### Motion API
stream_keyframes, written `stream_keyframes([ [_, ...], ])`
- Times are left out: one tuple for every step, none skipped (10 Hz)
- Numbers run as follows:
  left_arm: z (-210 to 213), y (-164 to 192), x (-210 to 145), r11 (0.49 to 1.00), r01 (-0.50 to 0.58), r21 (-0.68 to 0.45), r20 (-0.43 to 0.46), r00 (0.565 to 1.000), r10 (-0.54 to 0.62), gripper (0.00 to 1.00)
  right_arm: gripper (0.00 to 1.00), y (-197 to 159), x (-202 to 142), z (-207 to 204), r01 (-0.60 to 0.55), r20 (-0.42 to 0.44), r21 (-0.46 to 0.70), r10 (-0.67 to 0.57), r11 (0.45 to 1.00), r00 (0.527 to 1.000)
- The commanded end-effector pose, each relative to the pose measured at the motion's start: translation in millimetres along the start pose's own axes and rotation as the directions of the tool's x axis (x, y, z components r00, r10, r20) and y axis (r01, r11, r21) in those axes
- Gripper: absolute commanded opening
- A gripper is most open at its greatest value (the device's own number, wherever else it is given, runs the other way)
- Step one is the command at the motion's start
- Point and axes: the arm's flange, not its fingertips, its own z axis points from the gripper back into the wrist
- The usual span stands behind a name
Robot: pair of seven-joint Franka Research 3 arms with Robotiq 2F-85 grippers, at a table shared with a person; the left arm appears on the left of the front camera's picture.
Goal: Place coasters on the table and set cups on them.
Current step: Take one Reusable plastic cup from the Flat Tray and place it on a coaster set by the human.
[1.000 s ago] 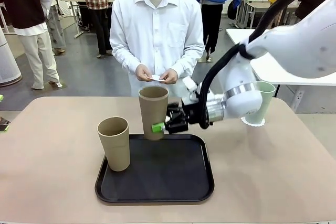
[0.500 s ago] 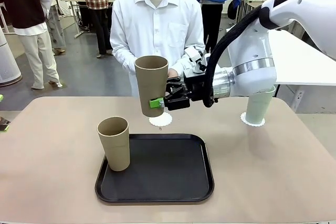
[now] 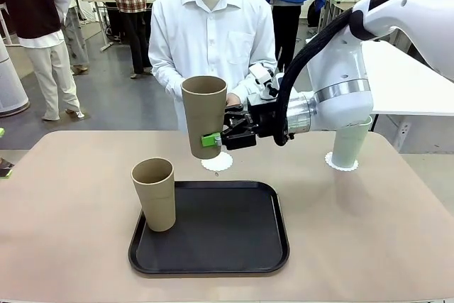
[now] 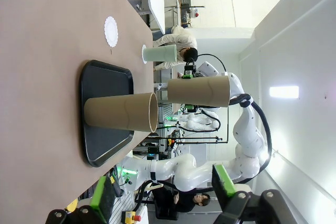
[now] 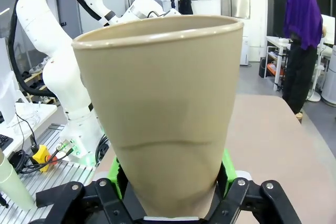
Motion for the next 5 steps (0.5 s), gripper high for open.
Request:
stream_keyframes([
  [0.7, -1.2, -0.3, 1.0, 0.008, -0.015, 0.005, 1.0, -0.008, 1.0, 0.82, -25.1, -5.7, 6.4, -0.004, 0.011, 0.068, 0.003, 0.998, 1.0],
  [0.7, -1.2, -0.3, 1.0, 0.008, -0.015, 0.005, 1.0, -0.008, 1.0, 0.82, -54.0, -15.3, 10.2, 0.004, 0.023, 0.126, -0.007, 0.992, 1.0],
  [0.7, -1.2, -0.3, 1.0, 0.008, -0.015, 0.005, 1.0, -0.008, 1.0, 0.82, -77.6, -24.1, 11.6, 0.011, 0.014, 0.107, -0.013, 0.994, 1.0],
  [0.7, -1.2, -0.3, 1.0, 0.008, -0.015, 0.005, 1.0, -0.008, 1.0, 0.82, -100.5, -31.4, 12.4, 0.018, -0.001, 0.095, -0.018, 0.995, 1.0],
  [0.7, -1.2, -0.3, 1.0, 0.008, -0.015, 0.005, 1.0, -0.008, 1.0, 0.82, -120.6, -36.9, 12.8, 0.031, 0.012, 0.09, -0.032, 0.995, 0.999],
])
